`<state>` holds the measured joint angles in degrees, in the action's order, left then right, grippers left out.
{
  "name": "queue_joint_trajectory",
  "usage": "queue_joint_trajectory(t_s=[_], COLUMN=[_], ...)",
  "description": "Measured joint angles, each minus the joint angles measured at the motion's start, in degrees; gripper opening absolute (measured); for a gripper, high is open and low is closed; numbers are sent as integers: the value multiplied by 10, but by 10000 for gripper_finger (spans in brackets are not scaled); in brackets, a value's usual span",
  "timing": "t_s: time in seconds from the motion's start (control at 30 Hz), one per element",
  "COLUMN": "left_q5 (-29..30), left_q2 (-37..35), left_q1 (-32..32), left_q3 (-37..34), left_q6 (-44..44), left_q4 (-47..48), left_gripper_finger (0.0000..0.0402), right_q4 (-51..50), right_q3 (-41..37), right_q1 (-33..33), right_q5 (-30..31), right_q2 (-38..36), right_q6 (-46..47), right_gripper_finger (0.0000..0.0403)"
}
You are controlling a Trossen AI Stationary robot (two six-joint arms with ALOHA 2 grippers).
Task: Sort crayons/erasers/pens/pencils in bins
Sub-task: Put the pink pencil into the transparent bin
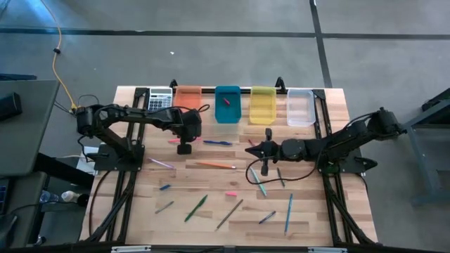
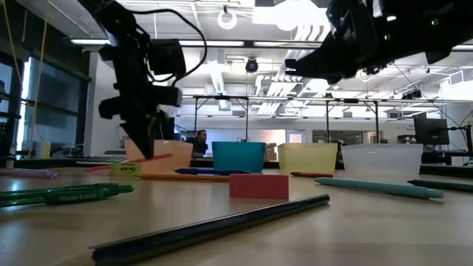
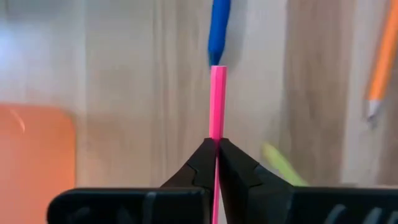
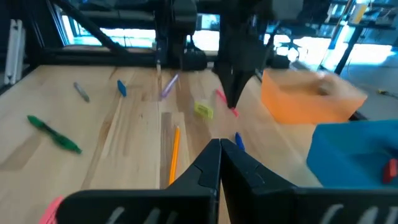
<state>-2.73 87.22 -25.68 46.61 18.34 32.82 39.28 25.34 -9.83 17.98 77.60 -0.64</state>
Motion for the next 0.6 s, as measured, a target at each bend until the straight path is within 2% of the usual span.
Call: queue_joint_trajectory(t_s=[0.13, 0.27, 0.37, 0.6], left_q5=[-19, -27, -33, -55], left_q2=[0, -1, -1, -1], left_q1=[6, 16, 22, 25], left_q3=[18, 25, 25, 26], left_q6=[-1, -1, -2, -1], left_q4=[-3, -23, -38, -46], left_gripper_finger=[0, 0, 0, 1], right_q4=[74, 166, 184, 170], right_q3=[0, 5, 30, 148], right_q1=[9, 32, 52, 85], right_q5=[7, 7, 6, -41], right_q2=[66, 147, 209, 340], right_q6=[24, 88, 141, 172], right_gripper_finger=[0, 1, 9, 78])
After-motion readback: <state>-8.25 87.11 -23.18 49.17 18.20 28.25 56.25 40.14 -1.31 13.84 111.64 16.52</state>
